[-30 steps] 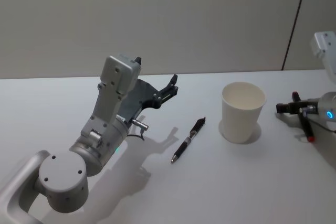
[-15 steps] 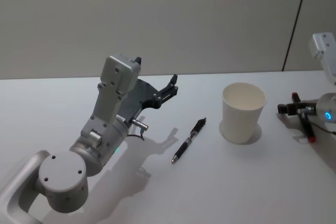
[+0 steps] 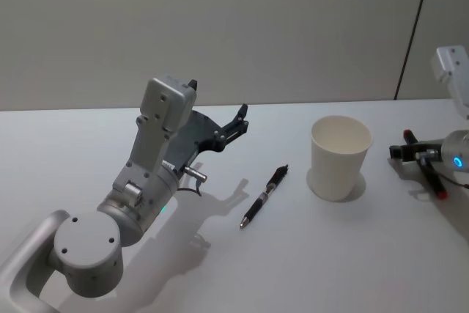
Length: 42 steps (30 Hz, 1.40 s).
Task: Place the pen into the pen holder.
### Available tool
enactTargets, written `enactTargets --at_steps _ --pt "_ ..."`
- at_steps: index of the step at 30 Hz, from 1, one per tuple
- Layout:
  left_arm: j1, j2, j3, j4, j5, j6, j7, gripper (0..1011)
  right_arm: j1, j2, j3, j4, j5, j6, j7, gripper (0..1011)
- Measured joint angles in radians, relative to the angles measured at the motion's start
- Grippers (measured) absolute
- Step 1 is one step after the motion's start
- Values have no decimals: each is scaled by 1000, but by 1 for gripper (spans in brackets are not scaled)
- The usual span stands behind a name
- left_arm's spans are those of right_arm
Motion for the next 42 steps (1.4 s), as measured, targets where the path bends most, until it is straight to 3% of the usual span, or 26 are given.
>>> enactTargets --at_steps 42 --pt "0 0 0 0 0 0 0 1001 -1 0 0 1 0 1 -2 330"
